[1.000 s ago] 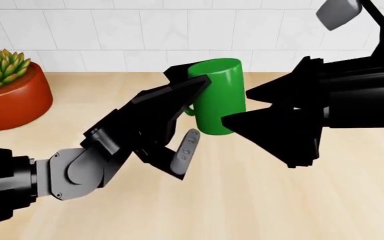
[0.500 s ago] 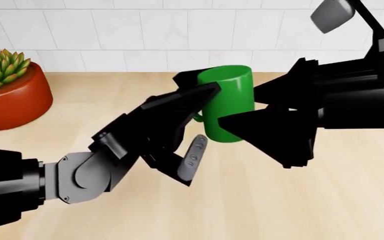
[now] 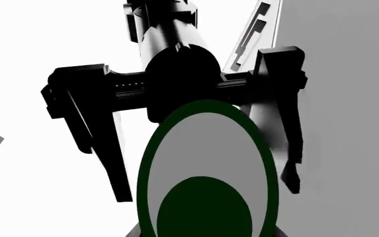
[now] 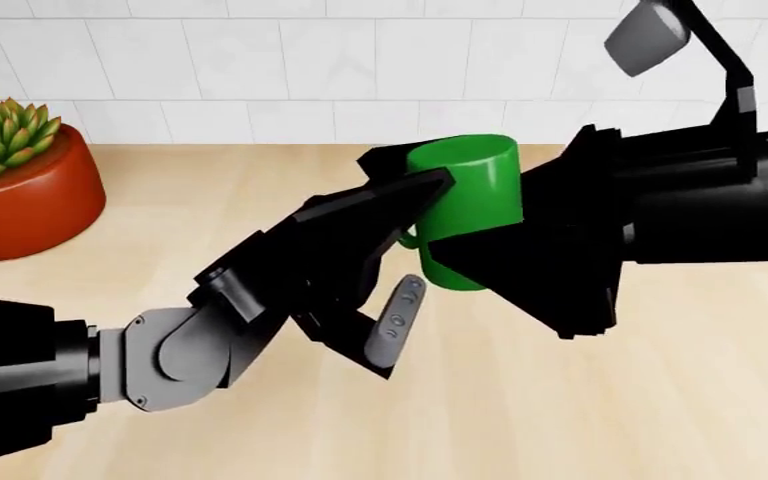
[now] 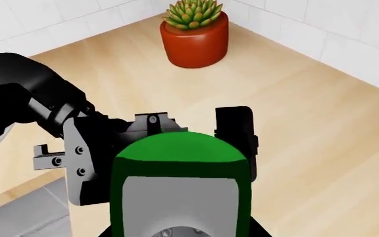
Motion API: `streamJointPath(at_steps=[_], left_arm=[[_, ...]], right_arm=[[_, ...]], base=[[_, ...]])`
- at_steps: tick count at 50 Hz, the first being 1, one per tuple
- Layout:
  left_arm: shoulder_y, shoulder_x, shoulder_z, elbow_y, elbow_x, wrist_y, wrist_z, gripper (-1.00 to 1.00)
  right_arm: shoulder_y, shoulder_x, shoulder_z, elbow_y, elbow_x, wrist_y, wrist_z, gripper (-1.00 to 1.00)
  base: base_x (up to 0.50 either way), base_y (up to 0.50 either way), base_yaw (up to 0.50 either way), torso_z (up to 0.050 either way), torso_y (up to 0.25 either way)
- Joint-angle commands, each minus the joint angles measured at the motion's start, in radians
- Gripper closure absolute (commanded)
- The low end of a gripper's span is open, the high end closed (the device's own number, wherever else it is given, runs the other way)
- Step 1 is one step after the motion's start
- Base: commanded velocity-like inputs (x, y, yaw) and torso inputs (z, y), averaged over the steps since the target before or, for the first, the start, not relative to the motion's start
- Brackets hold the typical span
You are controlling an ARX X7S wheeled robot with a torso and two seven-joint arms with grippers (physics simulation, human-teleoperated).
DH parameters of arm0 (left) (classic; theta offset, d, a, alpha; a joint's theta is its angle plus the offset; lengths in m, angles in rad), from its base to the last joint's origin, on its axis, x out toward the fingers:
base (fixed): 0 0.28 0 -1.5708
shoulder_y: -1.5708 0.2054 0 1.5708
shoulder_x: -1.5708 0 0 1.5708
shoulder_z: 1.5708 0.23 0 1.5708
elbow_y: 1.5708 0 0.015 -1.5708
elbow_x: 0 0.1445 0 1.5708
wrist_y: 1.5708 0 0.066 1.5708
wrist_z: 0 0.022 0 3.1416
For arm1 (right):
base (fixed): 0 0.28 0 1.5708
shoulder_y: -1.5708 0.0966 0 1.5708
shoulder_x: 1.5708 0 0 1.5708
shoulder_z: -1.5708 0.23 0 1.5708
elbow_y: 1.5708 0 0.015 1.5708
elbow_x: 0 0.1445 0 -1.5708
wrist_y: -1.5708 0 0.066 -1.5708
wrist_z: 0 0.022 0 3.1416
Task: A wet mug is on the counter and needs to be dried. Pick it up and place it upside down in the open cabinet.
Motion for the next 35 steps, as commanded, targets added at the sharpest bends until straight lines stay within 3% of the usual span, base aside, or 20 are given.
streamJointPath(at_steps=[1,15,16,35], left_arm=[[0.000,0.004,-0.011,0.010,0.010,0.009,-0.005,1.00],[-0.001,-0.003,-0.014,0.019,0.019,0.023,0.000,1.00],[-0.002,-0.006,-0.015,0.025,0.018,0.027,-0.002,-1.00],[-0.014,-0.060,-0.031,0.035,0.011,0.073,-0.023,-1.00]], right_arm=[[0.001,-0.001,-0.008,-0.004,-0.018,0.001,0.007,1.00],[0.004,0.009,-0.008,-0.017,-0.022,-0.006,0.009,1.00],[0.005,0.009,-0.009,-0.014,-0.022,-0.006,0.010,1.00],[0.013,0.039,-0.006,-0.021,-0.006,-0.012,0.020,1.00]], base=[[0.00,0.00,0.00,0.000,0.000],[0.00,0.00,0.00,0.000,0.000],[0.00,0.00,0.00,0.000,0.000],[0.00,0.00,0.00,0.000,0.000]])
